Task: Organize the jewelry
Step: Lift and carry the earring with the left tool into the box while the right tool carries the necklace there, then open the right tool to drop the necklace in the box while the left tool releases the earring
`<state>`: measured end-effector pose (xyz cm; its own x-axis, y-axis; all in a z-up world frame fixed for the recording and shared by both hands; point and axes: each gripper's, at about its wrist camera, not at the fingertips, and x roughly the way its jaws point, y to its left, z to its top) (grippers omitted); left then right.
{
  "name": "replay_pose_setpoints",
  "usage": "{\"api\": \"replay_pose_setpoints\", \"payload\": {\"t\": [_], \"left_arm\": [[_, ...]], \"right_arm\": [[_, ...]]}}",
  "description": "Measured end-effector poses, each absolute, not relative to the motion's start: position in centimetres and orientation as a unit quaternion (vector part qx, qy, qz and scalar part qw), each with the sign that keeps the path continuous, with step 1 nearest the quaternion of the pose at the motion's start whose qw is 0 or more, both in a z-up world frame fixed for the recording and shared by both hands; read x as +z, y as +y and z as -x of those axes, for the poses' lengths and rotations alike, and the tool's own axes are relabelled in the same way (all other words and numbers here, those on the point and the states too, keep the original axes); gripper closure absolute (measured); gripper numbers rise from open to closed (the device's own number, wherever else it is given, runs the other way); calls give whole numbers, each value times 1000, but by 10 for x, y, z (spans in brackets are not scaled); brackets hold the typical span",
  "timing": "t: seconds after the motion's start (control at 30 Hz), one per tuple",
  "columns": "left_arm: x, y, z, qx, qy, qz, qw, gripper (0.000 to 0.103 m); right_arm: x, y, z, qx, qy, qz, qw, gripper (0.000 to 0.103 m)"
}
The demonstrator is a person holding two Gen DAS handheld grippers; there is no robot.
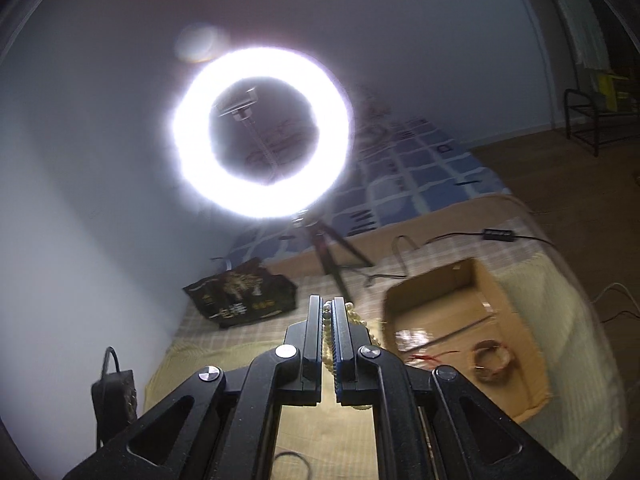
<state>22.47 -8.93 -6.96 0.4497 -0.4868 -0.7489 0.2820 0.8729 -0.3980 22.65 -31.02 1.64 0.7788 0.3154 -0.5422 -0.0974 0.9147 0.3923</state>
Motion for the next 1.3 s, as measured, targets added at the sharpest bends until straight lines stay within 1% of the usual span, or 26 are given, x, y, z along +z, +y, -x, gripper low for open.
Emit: {"api": "replay_pose_setpoints", "payload": {"t": [0.23, 0.47, 0.7, 1.03, 1.13, 1.17, 1.2, 1.3], "left_arm": [[-71, -131, -226, -254, 473, 100, 838, 97], [-82, -173, -229, -274, 483, 91, 827, 97], [-95, -200, -241, -282, 493, 96, 817, 97], [-115, -218, -255, -276, 505, 98, 812, 97], [-116, -221, -256, -274, 504, 93, 814, 97], [-116, -222, -256, -276, 505, 90, 813, 97], [-116, -223, -256, -277, 505, 87, 813, 97], [-116, -222, -256, -274, 506, 84, 814, 97]], "right_arm": [[6, -361, -215, 64, 323, -181, 926, 102], [-20, -401, -213, 34, 352, -195, 915, 102], [-41, -419, -214, 20, 380, -195, 904, 102], [-76, -425, -220, 16, 424, -195, 884, 101], [-79, -423, -223, 17, 432, -193, 881, 93], [-80, -423, -223, 17, 433, -192, 881, 77], [-80, -422, -223, 19, 433, -192, 880, 66], [-81, -419, -224, 14, 435, -186, 881, 64]]}}
